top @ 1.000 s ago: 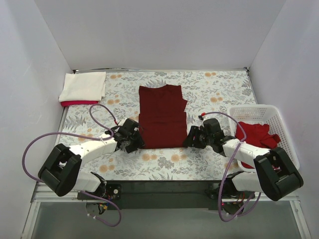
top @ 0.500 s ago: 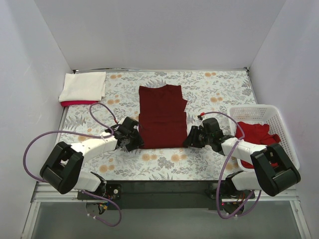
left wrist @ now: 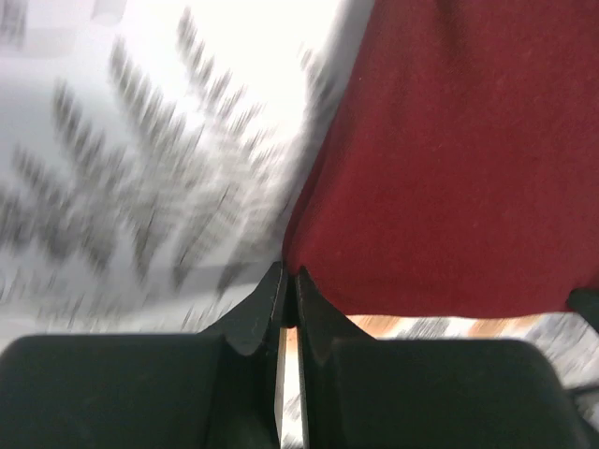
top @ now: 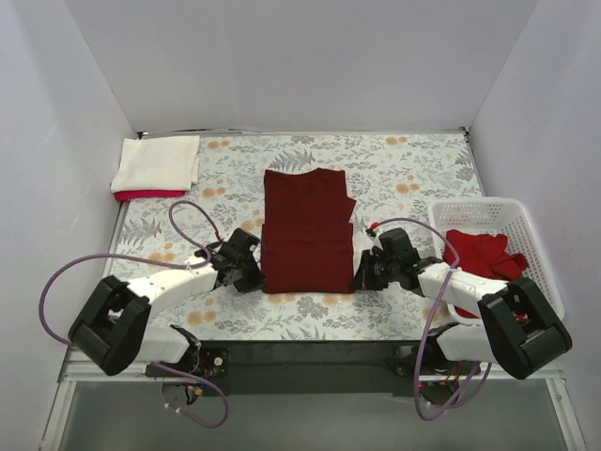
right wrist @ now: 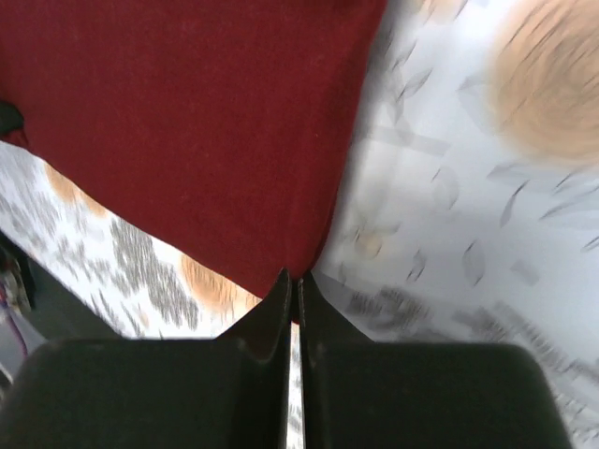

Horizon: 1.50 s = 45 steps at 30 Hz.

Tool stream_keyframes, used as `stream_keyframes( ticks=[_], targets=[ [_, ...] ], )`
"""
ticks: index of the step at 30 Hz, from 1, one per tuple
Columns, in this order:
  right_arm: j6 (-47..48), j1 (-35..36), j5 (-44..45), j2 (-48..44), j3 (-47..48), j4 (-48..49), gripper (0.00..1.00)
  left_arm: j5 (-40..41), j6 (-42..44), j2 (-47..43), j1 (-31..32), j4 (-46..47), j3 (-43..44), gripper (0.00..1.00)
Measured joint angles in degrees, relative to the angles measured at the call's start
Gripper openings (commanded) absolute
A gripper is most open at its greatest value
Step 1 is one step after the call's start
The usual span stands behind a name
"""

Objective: Fold and stack the t-shirts
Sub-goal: Fold the tshirt

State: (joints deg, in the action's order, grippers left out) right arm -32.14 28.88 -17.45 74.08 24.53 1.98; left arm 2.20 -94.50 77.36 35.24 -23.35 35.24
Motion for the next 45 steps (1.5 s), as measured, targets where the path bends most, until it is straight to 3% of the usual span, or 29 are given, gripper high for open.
stream_keyframes(
  ticks=[3, 10, 14, 18, 22, 30, 37, 45],
  targets=[
    [1.03, 4.02, -1.16, -4.02, -0.57, -7.43, 0.01, -2.71, -1.42, -8.28, 2.64, -6.12, -4.09, 0.0],
    [-4.0, 21.49, -2.58, -21.51, -3.45, -27.21, 0.01, -9.35, -10.14, -29.77, 12.96, -21.51, -7.65, 0.0],
    [-6.69, 23.39, -2.12, -28.33, -2.05, -34.34, 0.01, -10.27, -13.2, -35.1, 13.73, -28.46, -4.04, 0.0],
    [-5.22, 22.16, 2.19, -24.9, 8.72, -40.61, 0.01, -3.61, -11.87, -27.69, 13.49, -33.68, 10.82, 0.0],
    [-0.72, 16.48, 3.87, -18.97, 18.53, -41.57, 0.01, 1.31, -7.3, -19.56, 10.29, -32.59, 21.05, 0.0],
    [9.31, 1.9, 0.7, -8.02, 29.9, -42.47, 0.01, -1.05, 3.32, -10.84, -4.81, -27.21, 23.43, 0.0],
    [15.58, -6.27, -3.93, 1.07, 36.65, -42.56, 0.01, -6.38, 8.55, -1.05, -9.9, -21.75, 29.79, 0.0],
    [19.98, -10.99, -6.95, 13.68, 47.45, -42.56, 0.01, -10.84, 11.63, 11.37, -15.1, -15.98, 36.17, 0.0]
  ],
)
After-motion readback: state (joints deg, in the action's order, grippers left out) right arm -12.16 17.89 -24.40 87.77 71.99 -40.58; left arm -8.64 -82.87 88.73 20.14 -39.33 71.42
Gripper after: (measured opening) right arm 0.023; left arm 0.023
